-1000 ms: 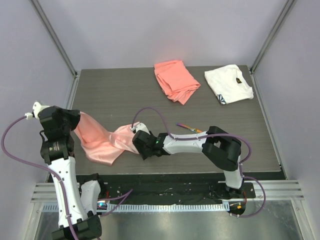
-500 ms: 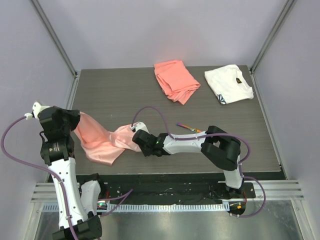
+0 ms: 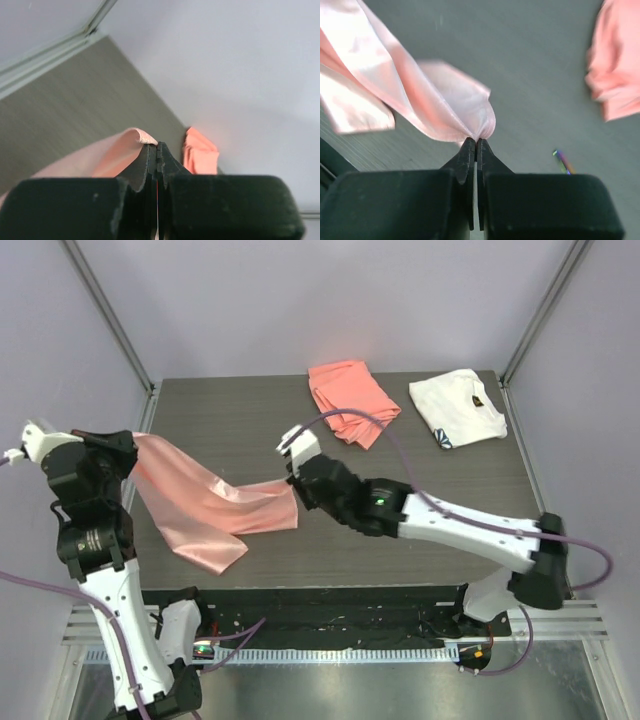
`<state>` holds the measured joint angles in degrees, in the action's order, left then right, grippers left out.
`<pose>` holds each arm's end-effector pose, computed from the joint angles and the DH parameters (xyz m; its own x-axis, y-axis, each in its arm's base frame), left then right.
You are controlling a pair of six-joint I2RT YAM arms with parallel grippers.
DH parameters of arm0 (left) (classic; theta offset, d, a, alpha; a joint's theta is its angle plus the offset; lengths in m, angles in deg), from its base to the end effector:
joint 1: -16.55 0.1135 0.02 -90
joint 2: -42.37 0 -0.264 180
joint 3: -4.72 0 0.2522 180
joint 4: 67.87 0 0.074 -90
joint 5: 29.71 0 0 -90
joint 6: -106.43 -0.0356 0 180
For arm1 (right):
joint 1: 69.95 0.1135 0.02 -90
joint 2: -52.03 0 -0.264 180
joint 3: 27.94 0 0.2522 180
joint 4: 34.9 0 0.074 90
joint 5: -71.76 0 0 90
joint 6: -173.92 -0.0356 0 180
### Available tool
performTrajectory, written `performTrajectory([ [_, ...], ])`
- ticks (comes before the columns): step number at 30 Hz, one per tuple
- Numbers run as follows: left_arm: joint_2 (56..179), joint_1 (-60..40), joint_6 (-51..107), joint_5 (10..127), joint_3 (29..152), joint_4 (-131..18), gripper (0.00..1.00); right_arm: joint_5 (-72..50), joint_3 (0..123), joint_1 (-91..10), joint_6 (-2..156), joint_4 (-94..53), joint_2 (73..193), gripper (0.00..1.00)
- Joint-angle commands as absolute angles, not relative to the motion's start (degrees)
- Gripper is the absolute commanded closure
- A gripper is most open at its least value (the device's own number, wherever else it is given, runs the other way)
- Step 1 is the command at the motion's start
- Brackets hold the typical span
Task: Fold the napkin into a case and place the utensils inside
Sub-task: Fold and flatten the napkin at the center of the board.
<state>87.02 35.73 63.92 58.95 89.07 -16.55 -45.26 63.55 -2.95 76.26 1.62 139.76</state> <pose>0.1259 0.0447 0.4381 0.1295 -0.7352 -0.6653 -0.3768 0.5842 -0.7189 0.1517 0.3159 0.3366 -0.2990 -0.4004 -0.8662 -0.6366 0.7599 -0.1315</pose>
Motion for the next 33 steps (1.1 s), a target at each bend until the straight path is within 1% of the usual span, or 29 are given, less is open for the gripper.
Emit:
performTrajectory([
  [1,85.18,35.53,62.84,57.3,101.17,-17.82,1.0,-49.27,69.92,-2.89,83.65,1.01,127.46,0.99],
  [5,82.99,35.54,63.72,58.09,109.52,-16.59,1.0,-43.21,70.28,-2.54,86.02,-0.57,116.05,0.99],
  [12,80.26,35.54,63.98,59.94,124.54,-14.31,0.99,-29.32,70.72,-2.36,88.75,-2.5,102.68,0.99],
  [13,80.08,35.62,63.81,59.94,125.78,-13.86,1.0,-26.27,70.81,-2.36,88.66,-2.77,101.88,0.99],
  [17,80.16,35.27,63.28,59.59,130.71,-10.44,0.99,-21.5,71.16,-2.45,86.65,-5.23,97.92,0.99],
  [19,80.25,35.01,63.28,58.63,130.72,-9.73,0.99,-21.75,71.69,-2.36,86.12,-5.85,97.56,0.99],
  [23,80.08,34.74,62.93,56.78,124.85,-10.77,0.99,-28.85,71.07,-2.36,86.47,-6.99,99.22,0.99],
  [24,80.16,34.74,63.1,56.78,120.22,-11.83,0.99,-33.92,70.81,-2.36,86.81,-6.99,100.27,0.99],
  [26,80.86,34.74,63.19,57.39,115.62,-14.28,1.0,-37.99,70.81,-2.45,87.08,-6.99,103.95,0.99],
  [27,81.13,34.83,63.28,58.0,110.38,-15.78,0.99,-41.23,70.29,-2.36,87.86,-7.25,105.28,0.99],
  [28,81.48,34.74,63.28,58.53,107.8,-17.36,0.99,-42.92,69.76,-2.45,88.74,-7.86,106.69,0.99],
  [29,82.01,34.74,63.19,59.14,105.25,-20.25,1.0,-44.41,69.49,-2.97,89.53,-8.31,110.27,0.99],
  [30,82.45,34.83,62.84,59.24,100.18,-22.28,1.0,-44.43,68.88,-4.02,89.98,-9.27,111.87,0.99],
  [31,82.97,34.74,62.75,59.15,97.78,-23.78,1.0,-43.65,68.44,-5.51,90.16,-10.15,113.63,0.99],
  [33,85.33,34.83,61.79,59.06,92.0,-27.98,1.0,-39.36,66.6,-15.24,86.93,-12.69,118.1,0.99],
])
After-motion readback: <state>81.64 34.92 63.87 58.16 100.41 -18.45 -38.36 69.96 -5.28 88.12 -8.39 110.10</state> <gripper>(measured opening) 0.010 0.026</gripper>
